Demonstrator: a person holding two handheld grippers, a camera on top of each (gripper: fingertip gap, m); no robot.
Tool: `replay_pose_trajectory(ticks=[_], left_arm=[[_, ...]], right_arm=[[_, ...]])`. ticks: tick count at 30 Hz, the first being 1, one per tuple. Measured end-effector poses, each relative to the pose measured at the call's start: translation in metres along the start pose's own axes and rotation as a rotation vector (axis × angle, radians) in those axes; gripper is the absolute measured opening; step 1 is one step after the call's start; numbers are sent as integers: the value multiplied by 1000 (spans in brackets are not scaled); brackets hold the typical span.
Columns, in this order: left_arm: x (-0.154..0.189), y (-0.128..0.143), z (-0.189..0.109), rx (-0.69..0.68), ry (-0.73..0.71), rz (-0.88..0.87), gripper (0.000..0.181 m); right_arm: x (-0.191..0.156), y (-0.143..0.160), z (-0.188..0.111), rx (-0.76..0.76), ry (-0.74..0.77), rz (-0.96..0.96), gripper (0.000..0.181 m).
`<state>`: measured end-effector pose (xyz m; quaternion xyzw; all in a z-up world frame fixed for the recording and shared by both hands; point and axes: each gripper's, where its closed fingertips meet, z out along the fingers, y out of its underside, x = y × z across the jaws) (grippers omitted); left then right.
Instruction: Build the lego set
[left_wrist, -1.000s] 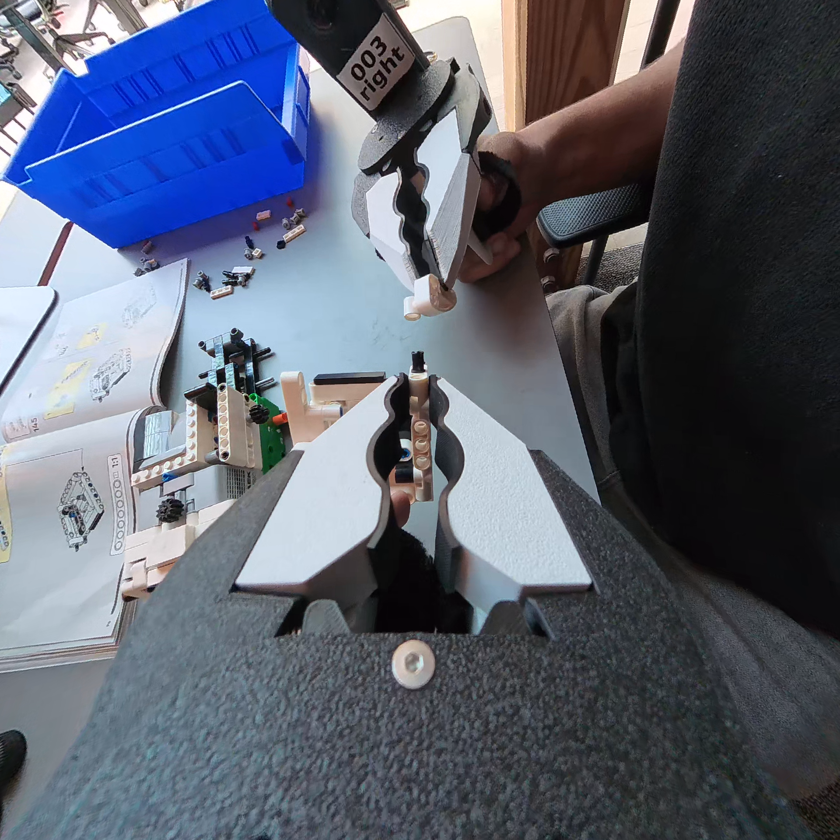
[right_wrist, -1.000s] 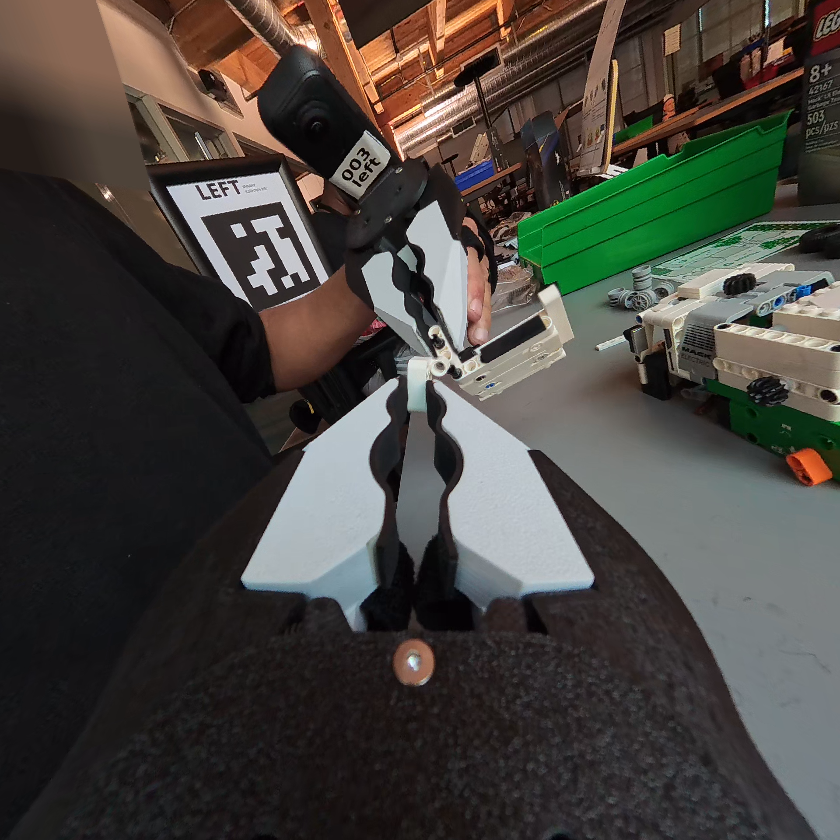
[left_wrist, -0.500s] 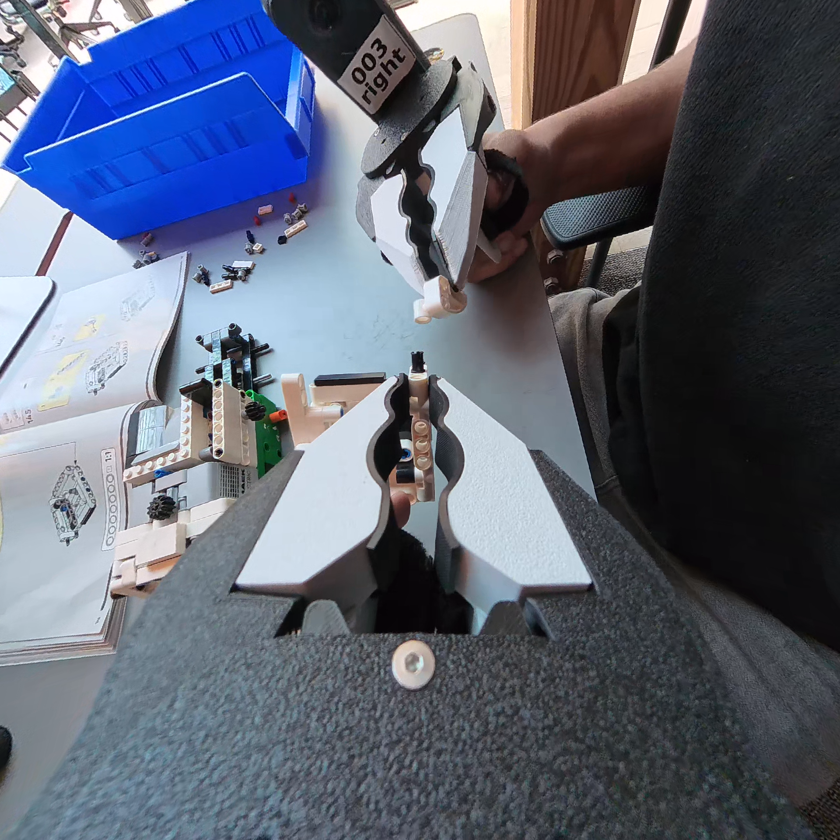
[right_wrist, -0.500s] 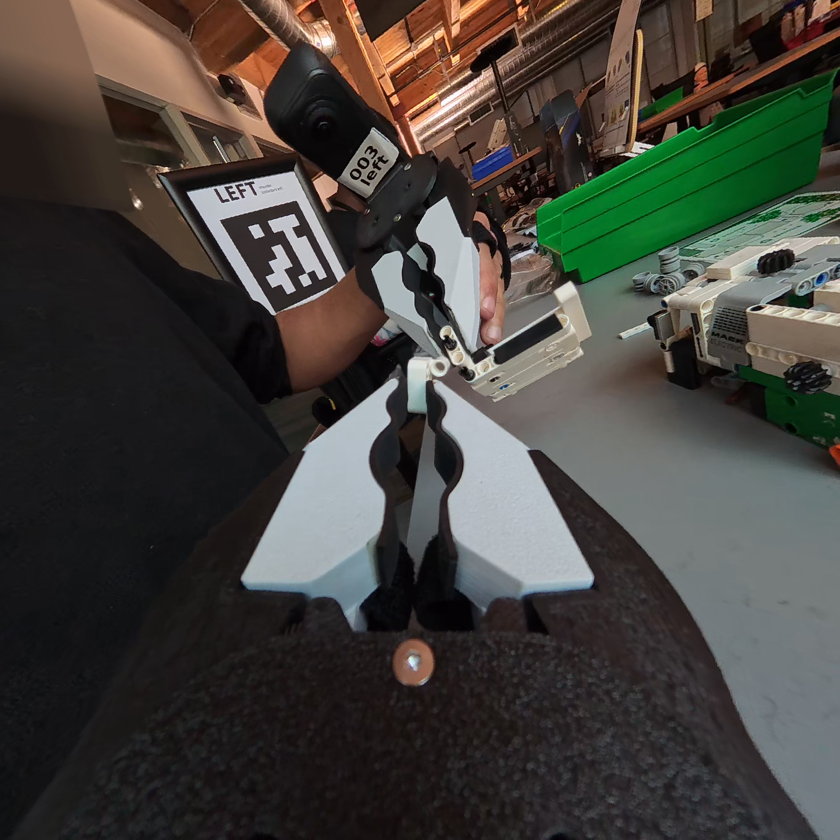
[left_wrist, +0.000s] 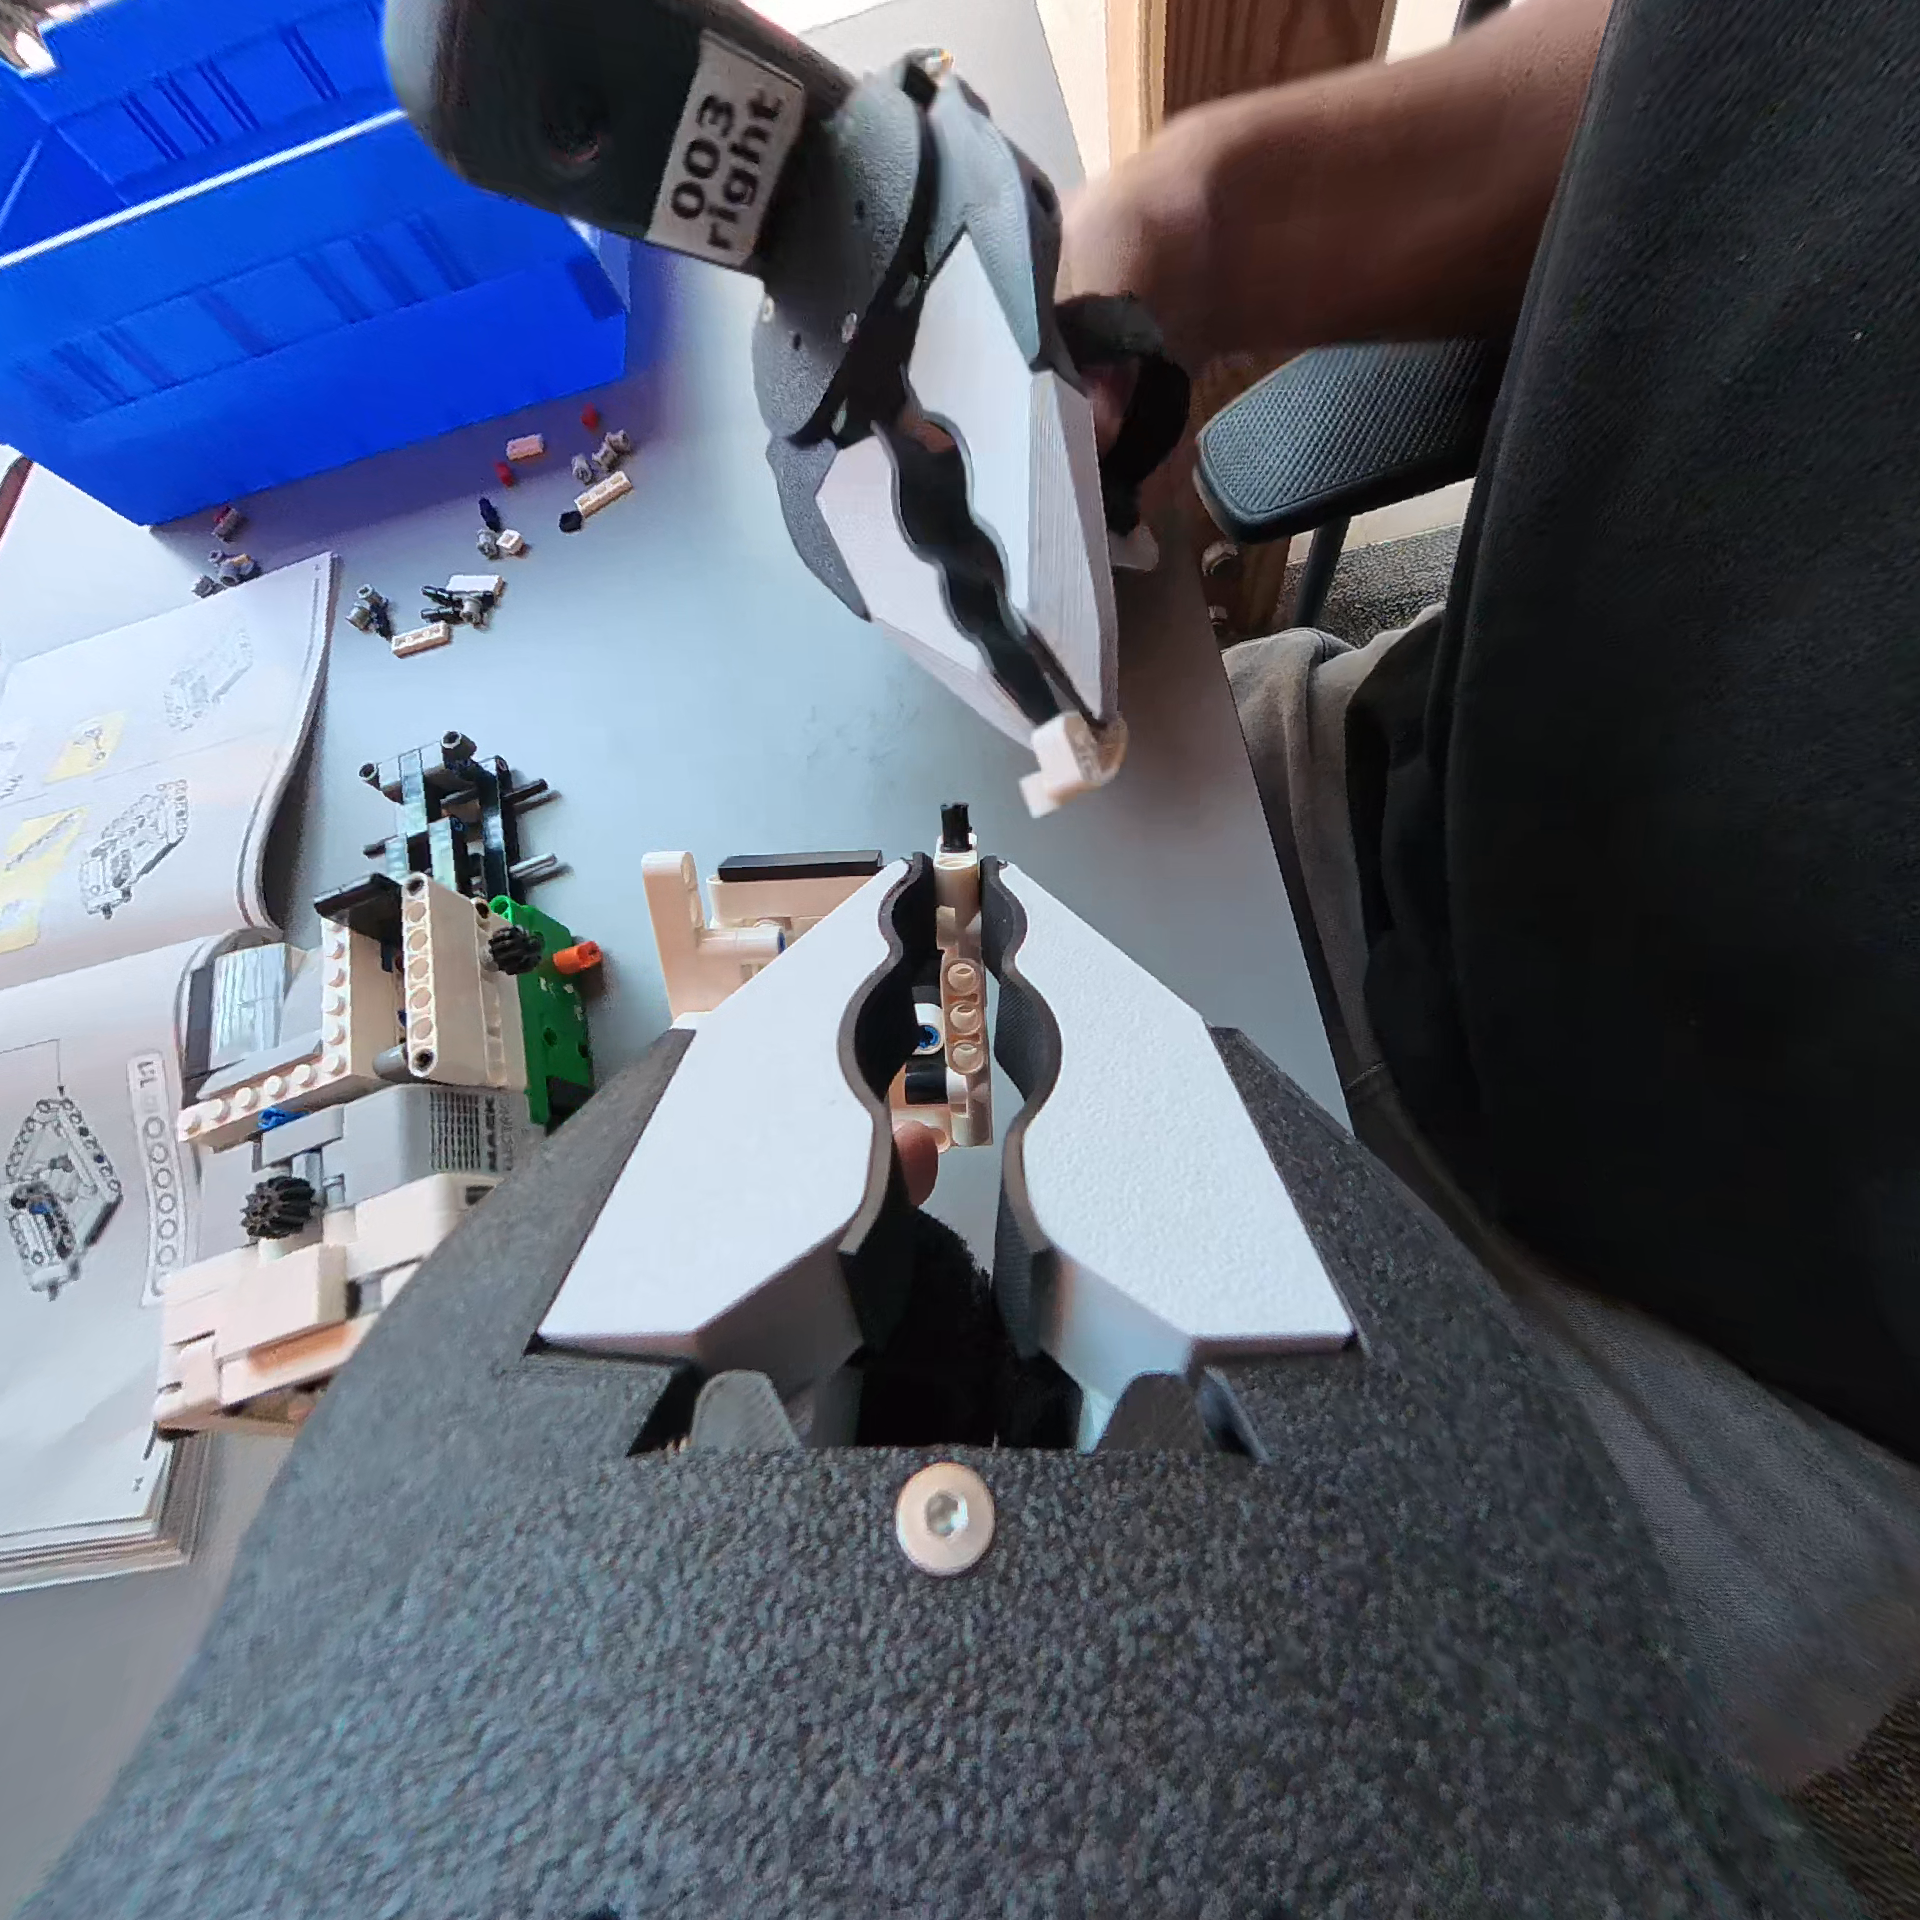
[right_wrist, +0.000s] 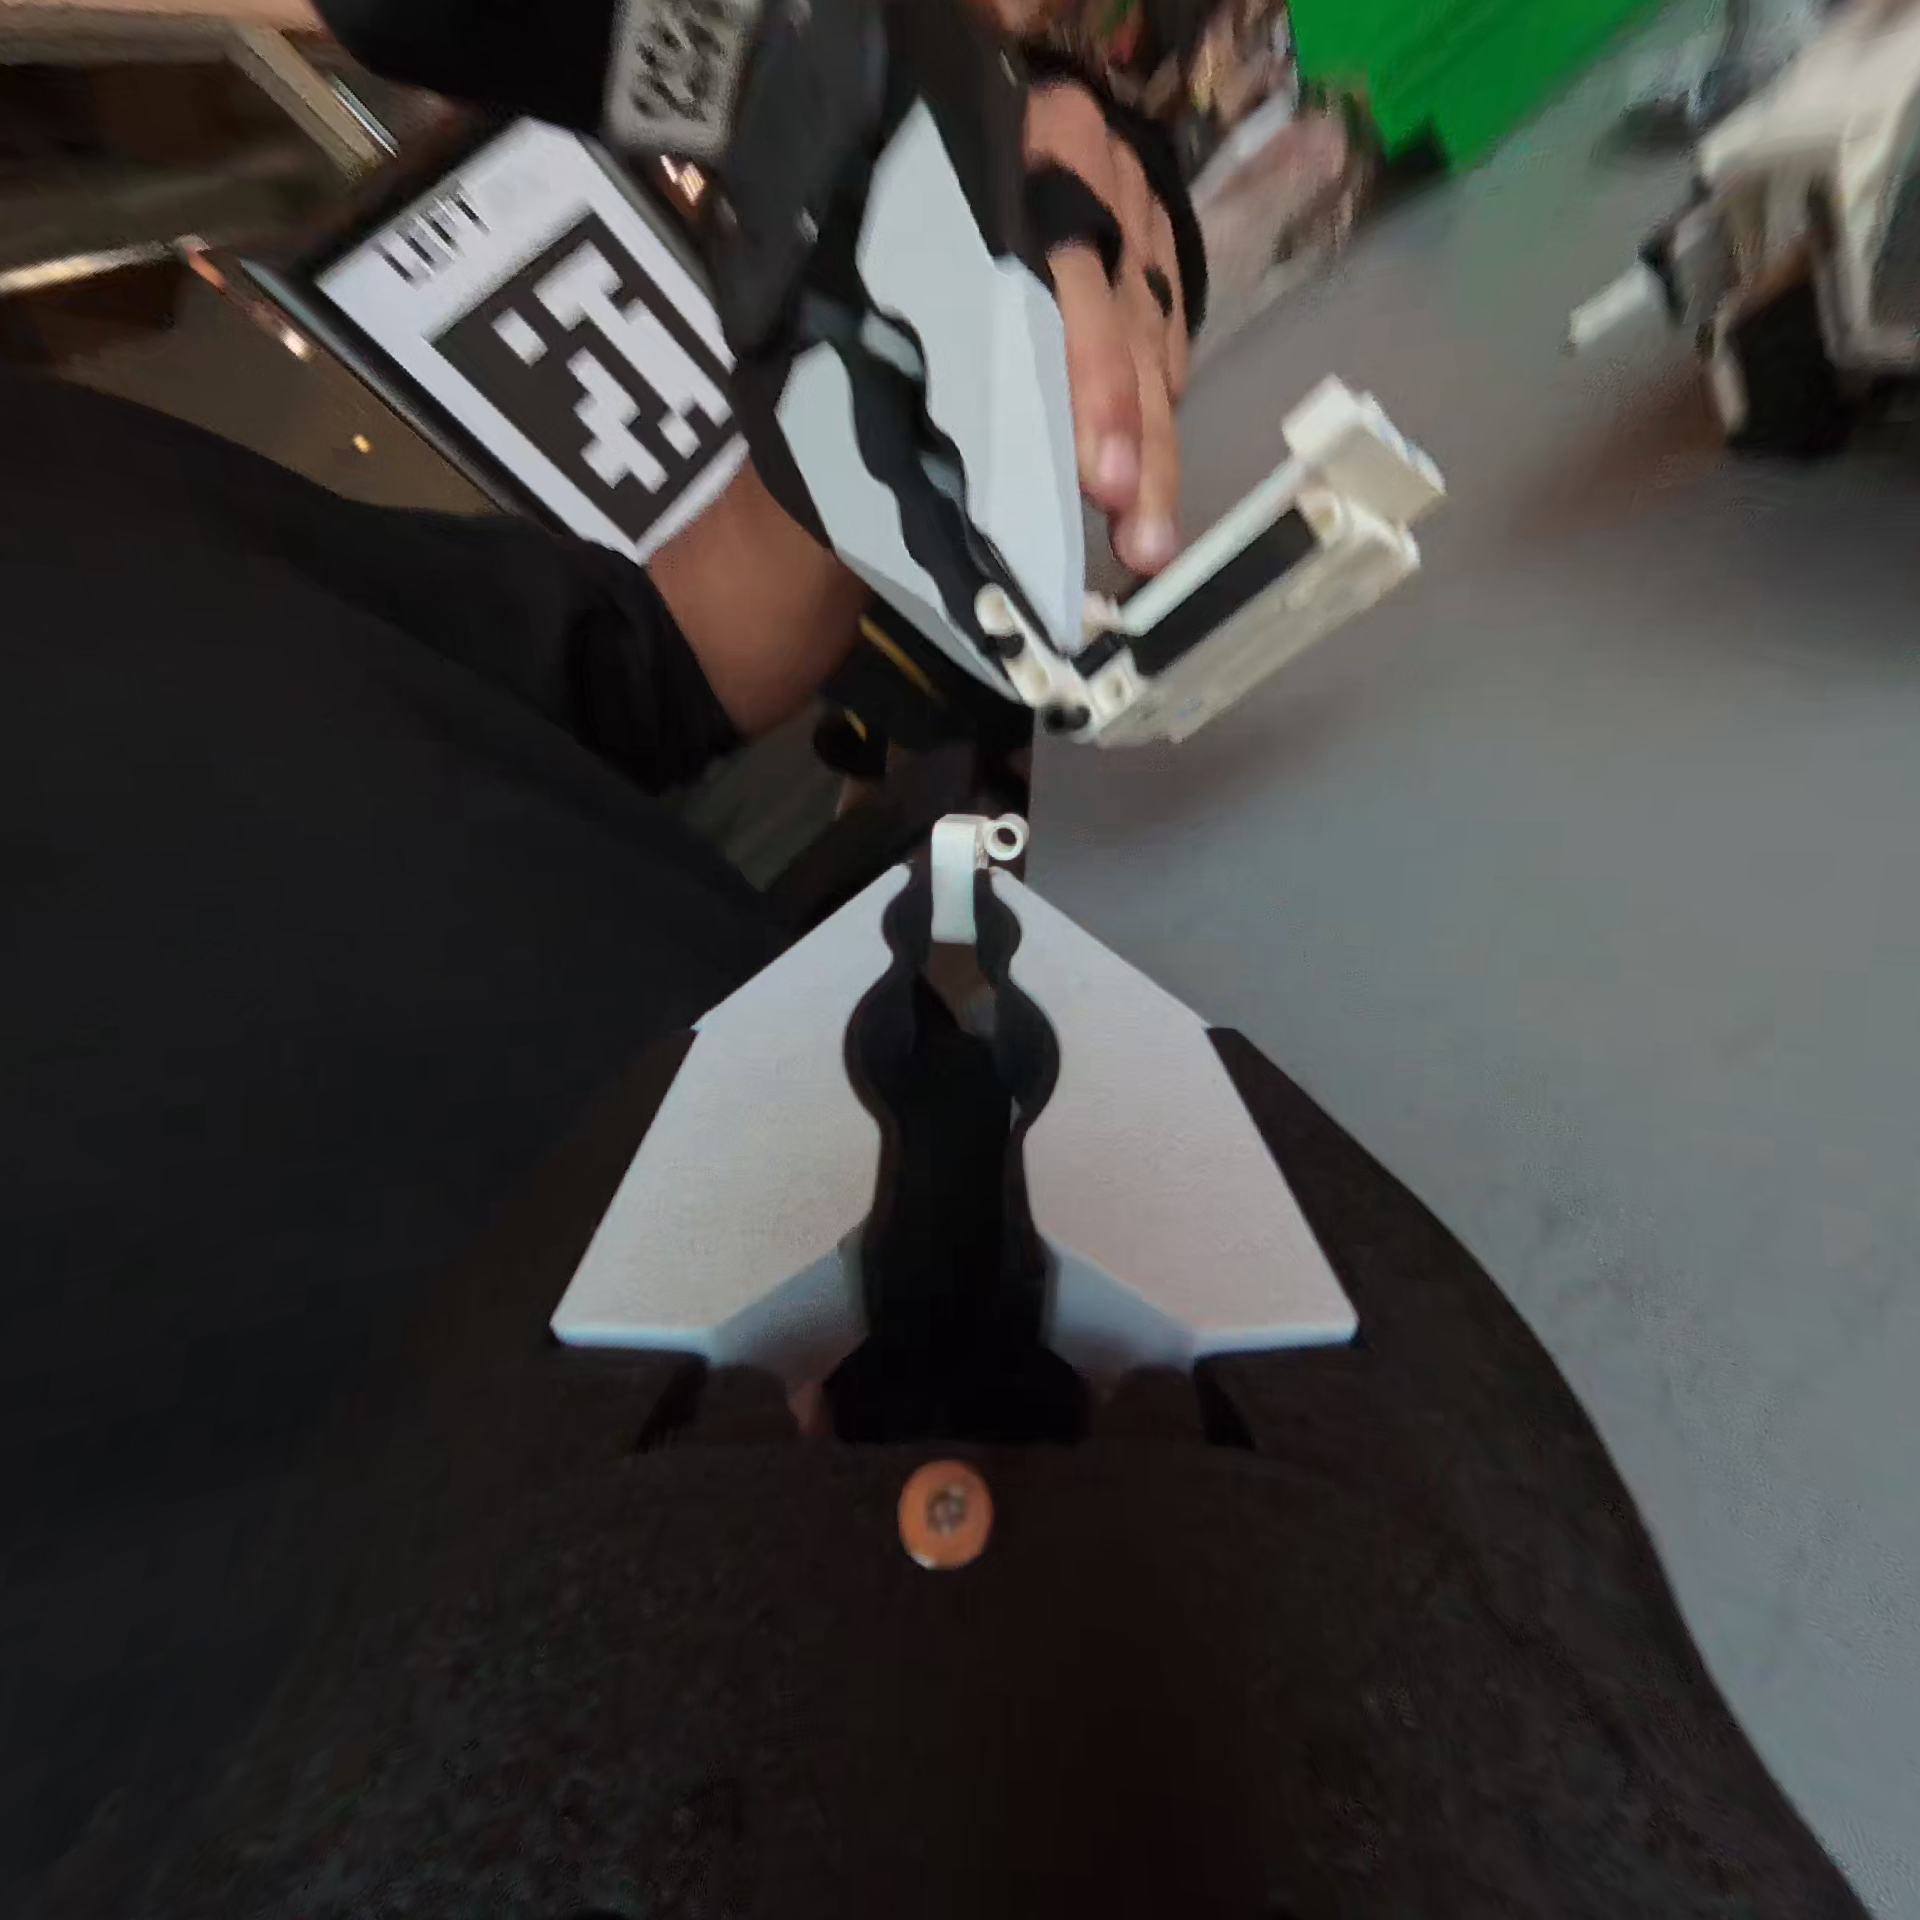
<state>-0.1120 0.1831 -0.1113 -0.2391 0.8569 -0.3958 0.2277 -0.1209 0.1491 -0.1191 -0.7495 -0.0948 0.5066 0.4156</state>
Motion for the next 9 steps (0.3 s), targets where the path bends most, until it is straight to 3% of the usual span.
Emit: replay_pose_trajectory(ticks=[3, 9], left_arm=[[3, 9, -2, -16, -10, -14, 7], [14, 20, -1, -33, -26, -15, 7]], right_arm=[[18, 34, -12, -273, 115, 107, 7], [27, 44, -29, -444, 134, 166, 7]])
